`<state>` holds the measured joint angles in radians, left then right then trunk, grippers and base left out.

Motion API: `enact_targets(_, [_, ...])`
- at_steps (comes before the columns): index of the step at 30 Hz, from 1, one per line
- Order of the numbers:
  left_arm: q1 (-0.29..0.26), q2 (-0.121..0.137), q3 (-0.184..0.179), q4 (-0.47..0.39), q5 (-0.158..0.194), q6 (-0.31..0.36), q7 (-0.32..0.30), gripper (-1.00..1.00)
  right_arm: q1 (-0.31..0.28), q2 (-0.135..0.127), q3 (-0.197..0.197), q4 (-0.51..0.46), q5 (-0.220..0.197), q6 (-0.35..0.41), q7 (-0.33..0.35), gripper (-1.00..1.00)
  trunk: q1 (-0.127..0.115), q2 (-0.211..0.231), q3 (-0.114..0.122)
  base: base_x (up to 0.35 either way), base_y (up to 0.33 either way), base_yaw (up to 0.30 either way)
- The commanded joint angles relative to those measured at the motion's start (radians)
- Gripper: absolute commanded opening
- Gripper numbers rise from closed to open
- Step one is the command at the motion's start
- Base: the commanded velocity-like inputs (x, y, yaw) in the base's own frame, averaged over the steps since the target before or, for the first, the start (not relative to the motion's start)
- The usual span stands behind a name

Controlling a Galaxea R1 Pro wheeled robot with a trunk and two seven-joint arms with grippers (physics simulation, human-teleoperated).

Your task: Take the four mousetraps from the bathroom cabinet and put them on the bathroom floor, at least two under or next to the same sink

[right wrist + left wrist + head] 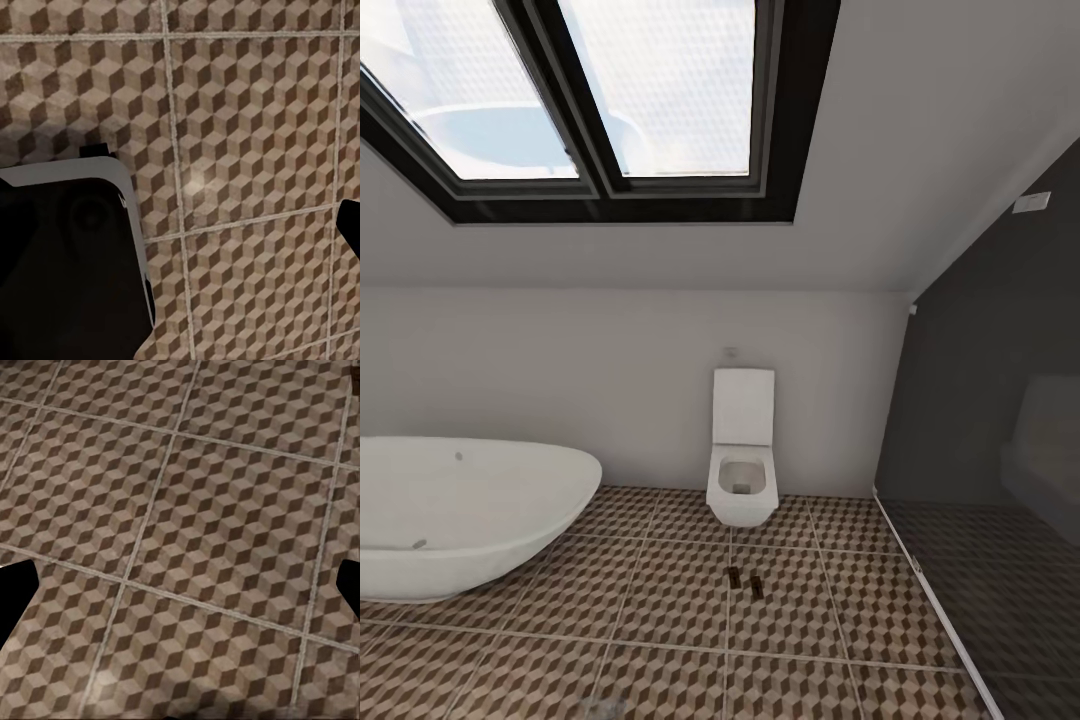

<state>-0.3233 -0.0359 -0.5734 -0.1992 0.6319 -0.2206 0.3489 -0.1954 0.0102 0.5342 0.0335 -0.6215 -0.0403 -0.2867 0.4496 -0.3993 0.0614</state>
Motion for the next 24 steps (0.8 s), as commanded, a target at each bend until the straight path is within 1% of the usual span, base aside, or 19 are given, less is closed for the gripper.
enact_targets(1, [0.006,0.001,-0.009,0.005,0.008,-0.003,0.004,1.0,-0.001,0.001,0.008,0.003,-0.009,-0.004,0.0,1.0,0.0,-0.001,0.0,0.0,0.0,0.0])
enact_targets(9, [0.039,0.006,-0.007,0.026,0.008,-0.001,0.005,1.0,-0.001,0.001,0.008,0.003,-0.008,-0.004,0.0,1.0,0.0,-0.001,0.0,0.0,0.0,0.0])
enact_targets(12, [0.054,0.013,-0.007,0.039,0.007,-0.001,0.005,1.0,-0.001,0.001,0.008,0.003,-0.009,-0.004,0.0,1.0,0.0,-0.001,0.0,0.0,0.0,0.0])
enact_targets(24, [0.067,0.025,-0.008,0.052,0.006,0.002,0.005,1.0,-0.001,0.001,0.008,0.003,-0.008,-0.004,0.0,1.0,0.0,-0.001,0.0,0.0,0.0,0.0])
